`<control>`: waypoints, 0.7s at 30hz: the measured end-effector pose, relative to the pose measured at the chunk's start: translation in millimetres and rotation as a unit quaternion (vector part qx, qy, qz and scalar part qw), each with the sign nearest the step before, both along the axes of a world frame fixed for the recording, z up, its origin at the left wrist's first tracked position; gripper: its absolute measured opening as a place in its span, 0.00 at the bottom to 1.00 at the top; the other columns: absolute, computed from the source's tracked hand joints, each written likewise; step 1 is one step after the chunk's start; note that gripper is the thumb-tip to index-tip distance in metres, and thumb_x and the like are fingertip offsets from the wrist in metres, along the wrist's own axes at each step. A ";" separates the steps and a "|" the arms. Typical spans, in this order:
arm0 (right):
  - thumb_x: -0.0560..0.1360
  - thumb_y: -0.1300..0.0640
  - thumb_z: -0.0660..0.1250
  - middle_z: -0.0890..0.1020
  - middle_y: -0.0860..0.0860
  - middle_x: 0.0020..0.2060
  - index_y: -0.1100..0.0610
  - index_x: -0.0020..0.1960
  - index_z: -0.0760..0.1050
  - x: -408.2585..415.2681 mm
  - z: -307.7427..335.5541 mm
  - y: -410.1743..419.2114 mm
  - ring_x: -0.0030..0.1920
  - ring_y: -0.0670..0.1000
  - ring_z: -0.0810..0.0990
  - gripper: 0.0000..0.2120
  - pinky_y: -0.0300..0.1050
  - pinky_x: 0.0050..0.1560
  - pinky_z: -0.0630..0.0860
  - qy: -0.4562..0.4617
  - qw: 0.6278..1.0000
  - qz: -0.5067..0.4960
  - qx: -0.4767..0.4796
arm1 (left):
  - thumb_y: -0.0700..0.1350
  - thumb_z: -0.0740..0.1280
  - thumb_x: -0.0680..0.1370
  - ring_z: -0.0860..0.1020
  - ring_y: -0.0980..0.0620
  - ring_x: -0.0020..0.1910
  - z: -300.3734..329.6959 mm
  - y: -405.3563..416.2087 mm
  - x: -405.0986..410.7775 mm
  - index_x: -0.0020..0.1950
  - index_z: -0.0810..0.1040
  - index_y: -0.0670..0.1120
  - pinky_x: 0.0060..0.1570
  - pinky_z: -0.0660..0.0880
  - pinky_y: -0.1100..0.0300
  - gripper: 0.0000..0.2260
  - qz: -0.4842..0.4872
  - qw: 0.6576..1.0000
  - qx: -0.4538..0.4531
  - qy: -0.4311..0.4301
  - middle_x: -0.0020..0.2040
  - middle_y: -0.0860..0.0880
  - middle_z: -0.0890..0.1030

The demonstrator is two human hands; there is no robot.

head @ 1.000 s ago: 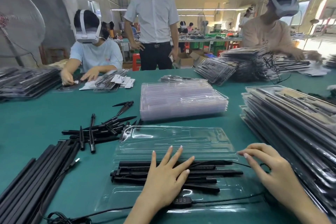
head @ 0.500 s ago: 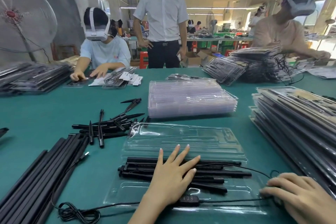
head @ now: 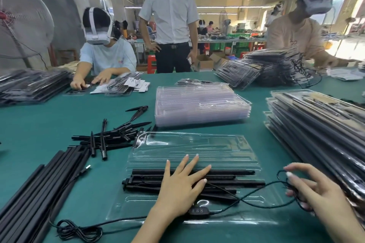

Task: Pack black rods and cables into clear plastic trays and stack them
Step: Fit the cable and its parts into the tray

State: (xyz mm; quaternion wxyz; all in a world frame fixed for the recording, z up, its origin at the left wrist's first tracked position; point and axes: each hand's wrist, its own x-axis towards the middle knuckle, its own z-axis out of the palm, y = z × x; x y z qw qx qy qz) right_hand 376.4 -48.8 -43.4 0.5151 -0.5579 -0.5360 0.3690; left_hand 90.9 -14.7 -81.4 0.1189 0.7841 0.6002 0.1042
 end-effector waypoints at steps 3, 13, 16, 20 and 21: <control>0.73 0.56 0.65 0.73 0.51 0.22 0.53 0.47 0.79 -7.0 5.8 7.0 0.34 0.51 0.67 0.05 0.28 0.22 0.59 0.099 0.994 0.026 -0.048 | 0.59 0.51 0.82 0.40 0.61 0.76 3.6 -1.1 1.3 0.65 0.51 0.79 0.72 0.30 0.46 0.17 0.003 0.998 0.012 -0.056 0.77 0.65 0.48; 0.71 0.57 0.62 0.82 0.55 0.38 0.52 0.53 0.83 1.3 5.1 14.8 0.34 0.45 0.79 0.15 0.32 0.28 0.72 0.213 0.964 0.120 -0.102 | 0.38 0.61 0.79 0.69 0.57 0.55 7.0 -5.9 1.8 0.55 0.80 0.59 0.58 0.61 0.60 0.17 -0.132 0.973 0.182 -0.053 0.53 0.56 0.74; 0.73 0.61 0.64 0.85 0.49 0.44 0.55 0.54 0.82 1.3 -1.4 14.5 0.42 0.44 0.81 0.13 0.31 0.36 0.75 0.047 0.995 0.086 0.018 | 0.37 0.57 0.80 0.69 0.56 0.57 8.1 -5.0 2.1 0.60 0.77 0.58 0.59 0.61 0.61 0.19 -0.140 0.978 0.138 -0.065 0.57 0.57 0.75; 0.73 0.64 0.64 0.83 0.47 0.47 0.51 0.45 0.85 -0.6 0.5 16.0 0.51 0.43 0.80 0.12 0.30 0.55 0.72 -0.170 0.963 0.066 0.199 | 0.37 0.56 0.80 0.67 0.57 0.62 7.3 -3.6 3.0 0.66 0.74 0.59 0.61 0.58 0.63 0.21 -0.157 0.979 0.120 -0.043 0.63 0.59 0.73; 0.74 0.64 0.64 0.81 0.46 0.48 0.50 0.45 0.84 -0.6 1.1 16.8 0.52 0.43 0.79 0.12 0.30 0.56 0.70 -0.217 0.947 0.059 0.230 | 0.37 0.55 0.80 0.66 0.57 0.62 6.4 -2.9 2.6 0.67 0.73 0.60 0.61 0.57 0.63 0.22 -0.160 0.979 0.122 -0.030 0.64 0.58 0.73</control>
